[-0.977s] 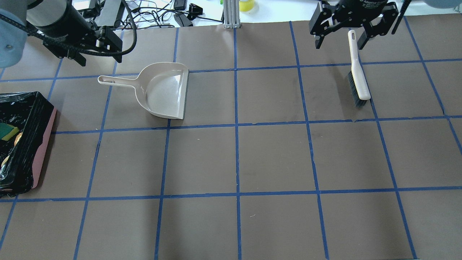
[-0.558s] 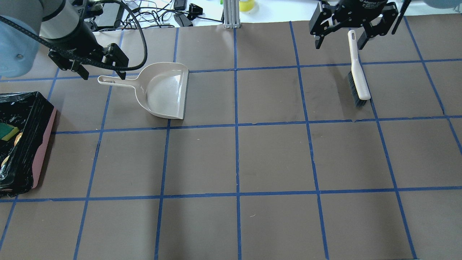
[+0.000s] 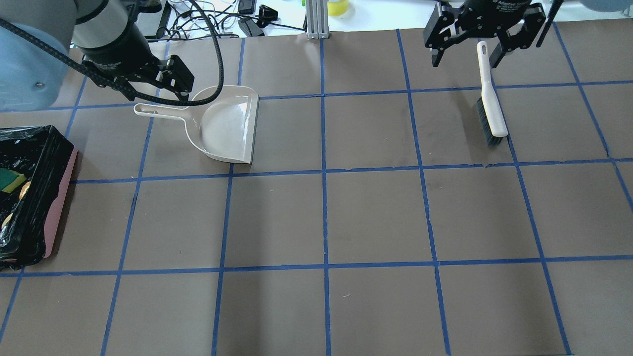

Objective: Sweep and dump trash into bin

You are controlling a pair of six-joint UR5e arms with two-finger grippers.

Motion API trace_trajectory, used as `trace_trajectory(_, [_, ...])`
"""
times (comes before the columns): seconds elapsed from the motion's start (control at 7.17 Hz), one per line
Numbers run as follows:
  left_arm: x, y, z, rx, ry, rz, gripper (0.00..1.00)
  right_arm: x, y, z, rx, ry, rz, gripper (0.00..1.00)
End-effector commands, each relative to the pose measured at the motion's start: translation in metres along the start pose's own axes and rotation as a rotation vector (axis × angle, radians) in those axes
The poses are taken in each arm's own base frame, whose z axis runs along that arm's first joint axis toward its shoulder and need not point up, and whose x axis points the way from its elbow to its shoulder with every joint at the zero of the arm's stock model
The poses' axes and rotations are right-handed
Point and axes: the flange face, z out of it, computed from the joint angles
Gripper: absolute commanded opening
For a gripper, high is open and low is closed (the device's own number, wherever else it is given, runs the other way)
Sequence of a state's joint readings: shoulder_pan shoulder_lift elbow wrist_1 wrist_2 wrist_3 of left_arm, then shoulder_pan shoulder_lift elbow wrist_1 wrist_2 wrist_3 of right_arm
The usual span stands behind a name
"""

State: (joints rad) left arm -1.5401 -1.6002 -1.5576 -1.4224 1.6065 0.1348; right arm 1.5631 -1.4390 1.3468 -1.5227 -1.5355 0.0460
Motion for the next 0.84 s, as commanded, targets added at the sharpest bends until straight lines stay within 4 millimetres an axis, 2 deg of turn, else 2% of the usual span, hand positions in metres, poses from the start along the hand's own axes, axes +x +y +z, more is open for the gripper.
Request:
trace_trajectory(0.0, [0.0015, 0.0104, -0.0186, 0.014, 0.036, -0.014, 1.00, 0.0000, -0.0001, 0.0000, 0.000, 0.000, 0.000, 1.00])
trace_trajectory(0.28, [-0.0074, 0.0108, -0.0161, 0.012, 0.052, -0.062, 1.00, 0.0000, -0.0001, 0.0000, 0.000, 0.000, 0.000, 1.00])
trace_trajectory(0.7, [-0.0074, 0.0123, -0.0132, 0.005, 0.050, -0.082, 1.00, 0.0000, -0.0001, 0.0000, 0.000, 0.000, 0.000, 1.00])
